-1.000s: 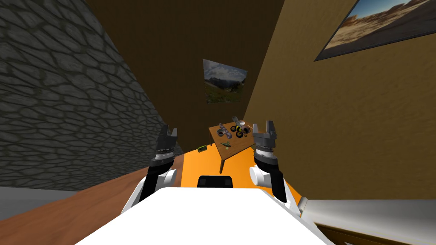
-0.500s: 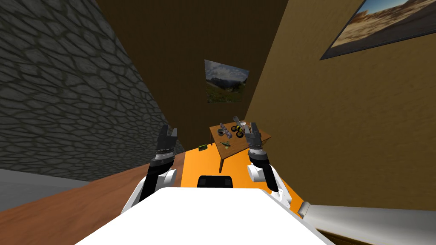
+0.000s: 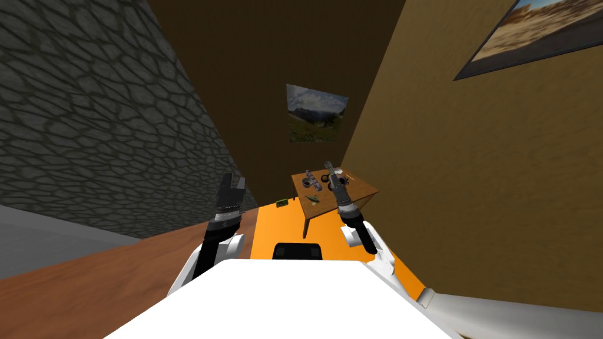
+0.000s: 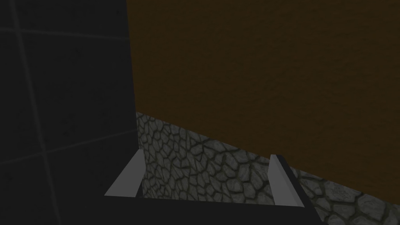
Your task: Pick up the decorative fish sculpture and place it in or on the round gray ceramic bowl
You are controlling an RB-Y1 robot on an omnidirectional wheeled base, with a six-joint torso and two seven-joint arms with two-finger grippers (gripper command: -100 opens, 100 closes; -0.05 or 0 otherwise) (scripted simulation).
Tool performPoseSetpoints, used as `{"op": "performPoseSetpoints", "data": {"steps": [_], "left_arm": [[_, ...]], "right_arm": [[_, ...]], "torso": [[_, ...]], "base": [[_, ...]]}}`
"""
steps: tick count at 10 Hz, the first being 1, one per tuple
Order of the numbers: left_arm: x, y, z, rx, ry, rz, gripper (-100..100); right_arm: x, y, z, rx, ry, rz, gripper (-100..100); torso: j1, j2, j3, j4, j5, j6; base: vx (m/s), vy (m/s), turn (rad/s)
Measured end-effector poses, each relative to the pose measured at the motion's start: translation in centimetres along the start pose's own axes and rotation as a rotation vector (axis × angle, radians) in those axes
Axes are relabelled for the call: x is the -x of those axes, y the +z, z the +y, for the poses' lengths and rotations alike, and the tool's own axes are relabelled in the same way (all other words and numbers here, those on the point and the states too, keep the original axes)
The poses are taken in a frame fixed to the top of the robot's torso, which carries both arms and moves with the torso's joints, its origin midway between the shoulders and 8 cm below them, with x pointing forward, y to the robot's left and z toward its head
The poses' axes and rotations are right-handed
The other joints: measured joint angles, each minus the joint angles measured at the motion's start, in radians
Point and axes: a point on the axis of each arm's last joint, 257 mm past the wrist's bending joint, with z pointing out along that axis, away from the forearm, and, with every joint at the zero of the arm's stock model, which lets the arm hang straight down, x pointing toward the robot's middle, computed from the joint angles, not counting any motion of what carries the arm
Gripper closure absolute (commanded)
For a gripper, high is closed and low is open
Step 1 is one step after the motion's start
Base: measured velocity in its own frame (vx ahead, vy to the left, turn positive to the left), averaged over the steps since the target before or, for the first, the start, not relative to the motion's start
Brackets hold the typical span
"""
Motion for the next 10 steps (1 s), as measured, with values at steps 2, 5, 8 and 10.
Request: {"op": "performPoseSetpoints", "data": {"steps": [2, 5, 8, 10], "left_arm": [[0.0, 0.0, 0.0, 0.0, 0.0, 0.0, 0], [0.0, 0.0, 0.0, 0.0, 0.0, 0.0, 0], [0.0, 0.0, 0.0, 0.0, 0.0, 0.0, 0], [0.0, 0.0, 0.0, 0.0, 0.0, 0.0, 0]], "right_arm": [[-1.8, -0.4, -1.3, -0.008, -0.054, 0.066, -100], [-4.1, -0.3, -3.8, -0.018, -0.157, 0.174, -100], [-5.8, -1.2, -6.4, -0.037, -0.246, 0.262, -100], [-6.9, -1.8, -8.2, -0.045, -0.31, 0.32, -100]], "torso": [[0.001, 0.0, 0.0, 0.0, 0.0, 0.0], [0.001, -0.001, 0.0, 0.0, 0.0, 0.0], [0.003, -0.001, 0.0, 0.0, 0.0, 0.001], [0.003, -0.001, -0.001, 0.0, 0.0, 0.001]], "base": [[-0.025, -0.027, 0.058], [-0.026, -0.029, 0.1], [-0.023, -0.016, 0.082], [-0.016, -0.012, 0.071]]}}
